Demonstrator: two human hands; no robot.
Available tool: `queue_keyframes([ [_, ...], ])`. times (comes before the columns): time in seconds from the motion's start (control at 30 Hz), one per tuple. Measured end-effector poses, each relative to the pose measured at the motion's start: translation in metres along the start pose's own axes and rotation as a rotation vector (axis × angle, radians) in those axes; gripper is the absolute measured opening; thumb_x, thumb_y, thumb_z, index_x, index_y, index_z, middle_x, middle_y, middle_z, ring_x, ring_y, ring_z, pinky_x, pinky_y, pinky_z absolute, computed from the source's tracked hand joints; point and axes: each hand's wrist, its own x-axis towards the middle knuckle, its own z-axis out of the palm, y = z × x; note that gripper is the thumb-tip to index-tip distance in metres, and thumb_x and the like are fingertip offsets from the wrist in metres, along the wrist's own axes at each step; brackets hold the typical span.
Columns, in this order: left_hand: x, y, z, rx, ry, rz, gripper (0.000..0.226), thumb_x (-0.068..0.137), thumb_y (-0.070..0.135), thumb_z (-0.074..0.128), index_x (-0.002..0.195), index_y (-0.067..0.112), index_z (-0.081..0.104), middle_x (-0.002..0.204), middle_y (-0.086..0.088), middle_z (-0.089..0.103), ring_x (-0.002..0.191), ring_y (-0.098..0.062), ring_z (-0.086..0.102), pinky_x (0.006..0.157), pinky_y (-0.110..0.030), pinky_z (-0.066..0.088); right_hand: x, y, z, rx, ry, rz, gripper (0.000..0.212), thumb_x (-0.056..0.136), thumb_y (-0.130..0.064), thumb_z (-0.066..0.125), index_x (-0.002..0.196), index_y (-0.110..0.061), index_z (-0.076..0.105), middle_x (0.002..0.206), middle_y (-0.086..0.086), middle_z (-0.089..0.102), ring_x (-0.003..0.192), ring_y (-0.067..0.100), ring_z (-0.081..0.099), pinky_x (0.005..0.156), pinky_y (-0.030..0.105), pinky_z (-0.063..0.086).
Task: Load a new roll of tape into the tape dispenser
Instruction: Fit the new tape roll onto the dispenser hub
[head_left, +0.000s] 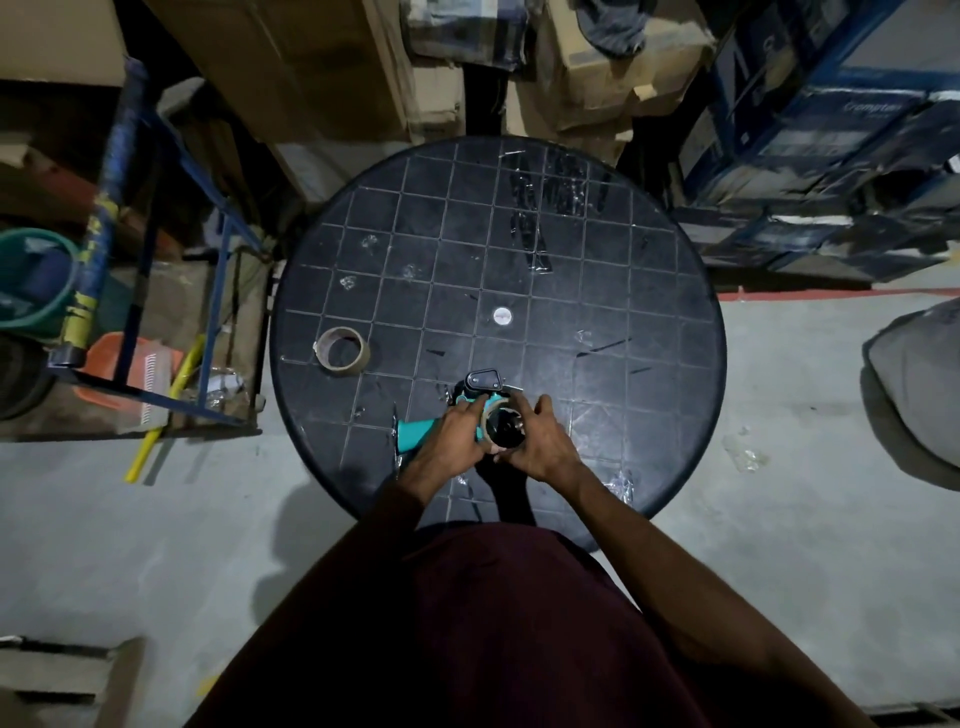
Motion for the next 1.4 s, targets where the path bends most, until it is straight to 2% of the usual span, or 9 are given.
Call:
queue_keyframes([
  [0.17, 0.003, 0.007, 0.008, 0.047, -0.024, 0.000, 0.092, 0.079, 0.031, 0.082, 0.155, 0.022, 0.031, 0.138, -0.013, 0.054, 0.122, -0.031, 0.056, 0.101, -0.045, 0.050, 0.004, 0.009, -0.001, -0.030, -0.045, 0.031, 0.111, 0.067, -0.042, 0.089, 0.155, -0.036, 0.021, 0.121, 0.012, 0.046, 0.103, 0.039, 0.062, 0.084, 0.050, 0.058],
  [0.4, 0.008, 0.006, 0.011, 0.156, -0.009, 0.075, 0.081, 0.085, 0.008, 0.072, 0.155, 0.014, 0.032, 0.138, -0.017, 0.050, 0.117, -0.033, 0.059, 0.094, -0.046, 0.053, -0.002, 0.004, 0.002, 0.036, 0.013, 0.068, 0.100, 0.070, -0.032, 0.090, 0.152, -0.028, 0.033, 0.119, 0.012, 0.052, 0.106, 0.039, 0.063, 0.084, 0.048, 0.057],
  [0.53, 0.011, 0.009, 0.014, 0.242, -0.039, 0.082, 0.080, 0.089, 0.003, 0.066, 0.157, 0.013, 0.025, 0.138, -0.018, 0.049, 0.126, -0.036, 0.051, 0.097, -0.045, 0.051, -0.005, -0.002, 0.009, 0.057, 0.047, 0.117, 0.101, 0.071, -0.044, 0.088, 0.151, -0.026, 0.029, 0.117, 0.012, 0.053, 0.102, 0.038, 0.064, 0.080, 0.047, 0.059],
  [0.63, 0.012, 0.007, 0.011, 0.174, -0.056, 0.049, 0.081, 0.089, 0.007, 0.067, 0.157, 0.021, 0.027, 0.129, -0.018, 0.053, 0.118, -0.033, 0.055, 0.096, -0.046, 0.051, -0.003, 0.001, 0.010, 0.058, 0.032, 0.111, 0.104, 0.069, -0.049, 0.088, 0.150, -0.018, 0.032, 0.118, 0.015, 0.057, 0.103, 0.038, 0.064, 0.081, 0.046, 0.058],
  [0.77, 0.009, -0.004, 0.012, 0.070, -0.001, 0.013, 0.080, 0.085, 0.008, 0.070, 0.155, 0.018, 0.032, 0.134, -0.018, 0.056, 0.122, -0.034, 0.056, 0.102, -0.046, 0.049, -0.008, 0.008, 0.004, 0.035, 0.026, 0.134, 0.083, 0.062, -0.056, 0.089, 0.124, -0.010, 0.057, 0.107, 0.015, 0.070, 0.099, 0.036, 0.069, 0.078, 0.040, 0.058],
  [0.87, 0.004, -0.010, 0.017, 0.011, 0.005, -0.021, 0.082, 0.083, 0.017, 0.076, 0.154, 0.016, 0.034, 0.134, -0.020, 0.056, 0.121, -0.035, 0.057, 0.104, -0.043, 0.048, -0.010, 0.014, -0.001, 0.040, 0.037, 0.177, 0.069, 0.068, -0.046, 0.089, 0.120, -0.008, 0.063, 0.110, 0.018, 0.069, 0.103, 0.038, 0.067, 0.080, 0.040, 0.057],
  [1.0, 0.003, -0.005, 0.020, 0.065, -0.023, -0.007, 0.093, 0.082, 0.025, 0.079, 0.157, 0.017, 0.027, 0.136, -0.021, 0.054, 0.122, -0.037, 0.055, 0.104, -0.045, 0.047, -0.005, 0.014, -0.001, 0.056, -0.005, 0.067, 0.097, 0.074, -0.031, 0.087, 0.154, -0.024, 0.032, 0.120, 0.019, 0.060, 0.109, 0.040, 0.062, 0.090, 0.048, 0.056],
  [1.17, 0.002, 0.004, 0.023, 0.169, 0.008, 0.038, 0.087, 0.085, 0.007, 0.074, 0.157, 0.011, 0.026, 0.130, -0.019, 0.054, 0.117, -0.034, 0.056, 0.099, -0.045, 0.050, -0.002, 0.009, 0.002, 0.110, 0.011, 0.058, 0.084, 0.080, -0.010, 0.080, 0.153, -0.019, 0.038, 0.114, 0.019, 0.062, 0.102, 0.037, 0.064, 0.087, 0.046, 0.056],
  [1.4, 0.002, 0.004, 0.026, 0.194, 0.022, 0.038, 0.091, 0.083, 0.002, 0.073, 0.158, 0.011, 0.023, 0.130, -0.019, 0.053, 0.118, -0.032, 0.054, 0.102, -0.044, 0.049, 0.006, 0.014, 0.006, 0.129, 0.048, 0.068, 0.074, 0.079, -0.005, 0.079, 0.146, -0.019, 0.050, 0.099, 0.012, 0.068, 0.089, 0.029, 0.069, 0.076, 0.041, 0.059],
])
